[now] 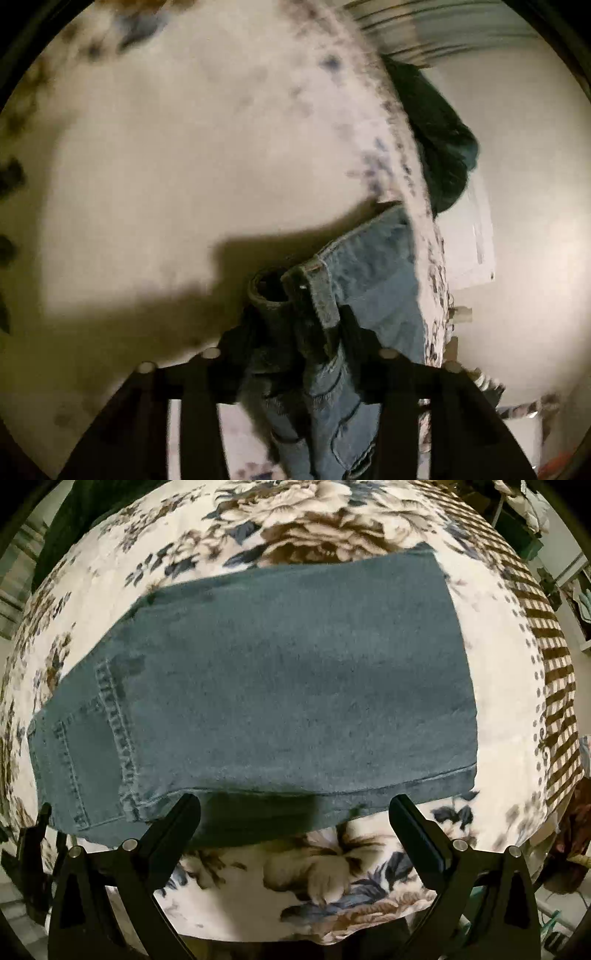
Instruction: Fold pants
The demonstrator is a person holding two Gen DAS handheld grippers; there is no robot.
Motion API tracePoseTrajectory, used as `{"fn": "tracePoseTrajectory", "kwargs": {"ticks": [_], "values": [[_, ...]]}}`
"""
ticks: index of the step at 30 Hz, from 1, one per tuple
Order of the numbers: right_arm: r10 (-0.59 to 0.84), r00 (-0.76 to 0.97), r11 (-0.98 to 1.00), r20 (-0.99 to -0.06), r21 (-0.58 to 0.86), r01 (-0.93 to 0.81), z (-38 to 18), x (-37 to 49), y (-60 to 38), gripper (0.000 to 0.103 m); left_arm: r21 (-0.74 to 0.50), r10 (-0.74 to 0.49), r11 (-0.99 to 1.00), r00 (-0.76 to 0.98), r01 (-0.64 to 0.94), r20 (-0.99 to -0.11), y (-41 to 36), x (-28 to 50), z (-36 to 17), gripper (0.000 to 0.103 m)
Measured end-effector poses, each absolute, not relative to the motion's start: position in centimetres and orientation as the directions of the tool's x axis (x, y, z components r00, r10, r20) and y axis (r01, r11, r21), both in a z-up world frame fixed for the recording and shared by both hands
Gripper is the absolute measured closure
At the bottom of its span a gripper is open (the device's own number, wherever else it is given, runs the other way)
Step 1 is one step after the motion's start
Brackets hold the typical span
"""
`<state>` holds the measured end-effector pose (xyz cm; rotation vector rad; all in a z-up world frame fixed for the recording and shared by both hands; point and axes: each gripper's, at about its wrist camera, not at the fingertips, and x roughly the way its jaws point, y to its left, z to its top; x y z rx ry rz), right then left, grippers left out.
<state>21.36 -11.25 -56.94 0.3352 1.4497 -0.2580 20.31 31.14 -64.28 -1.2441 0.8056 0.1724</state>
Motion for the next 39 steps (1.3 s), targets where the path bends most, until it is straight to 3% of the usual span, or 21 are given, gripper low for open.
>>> {"fn": "tracePoseTrajectory", "kwargs": {"ticks": [4,7,8,11,18,26,35,39], "values": [[0.027,0.100,0.932,-0.995,0.061,0.356,-57.4,21.4,-11.0,0.000,-0.765,-0.282,0.393,0.725,-0.511,-0.629,30.1,22.1,-64.3,0.040],[0.030,0.103,0.931,-0.994,0.066,0.358,-57.6,21.6,-10.7,0.000,-0.726,-0.245,0.442,0.708,-0.527,-0.663,29.4,22.8,-63.5,0.041],[0.030,0.103,0.932,-0.994,0.064,0.357,-57.6,21.6,-10.6,0.000,-0.718,-0.236,0.455,0.706,-0.526,-0.667,29.2,22.9,-63.2,0.053],[0.033,0.103,0.930,-0.994,0.068,0.360,-57.6,21.7,-10.5,0.000,-0.695,-0.208,0.523,0.717,-0.493,-0.665,28.7,22.6,-61.5,0.071],[-0.005,0.122,0.935,-0.993,0.039,0.353,-57.1,21.4,-10.6,0.000,-0.615,-0.170,0.720,0.778,-0.321,-0.605,25.3,23.0,-54.1,0.076],[-0.027,0.142,0.901,-0.990,0.037,0.432,-57.1,19.7,-14.2,0.000,-0.542,-0.261,0.839,0.841,-0.045,-0.474,17.7,22.2,-44.9,0.077],[-0.047,0.165,0.873,-0.985,0.040,0.487,-56.0,17.0,-22.4,0.000,-0.532,-0.461,0.818,0.801,0.218,-0.382,6.3,21.6,-40.2,0.078],[-0.073,0.171,0.845,-0.983,0.030,0.533,-55.4,14.5,-27.7,0.000,-0.549,-0.547,0.783,0.745,0.294,-0.382,0.4,21.8,-40.4,0.078]]}}
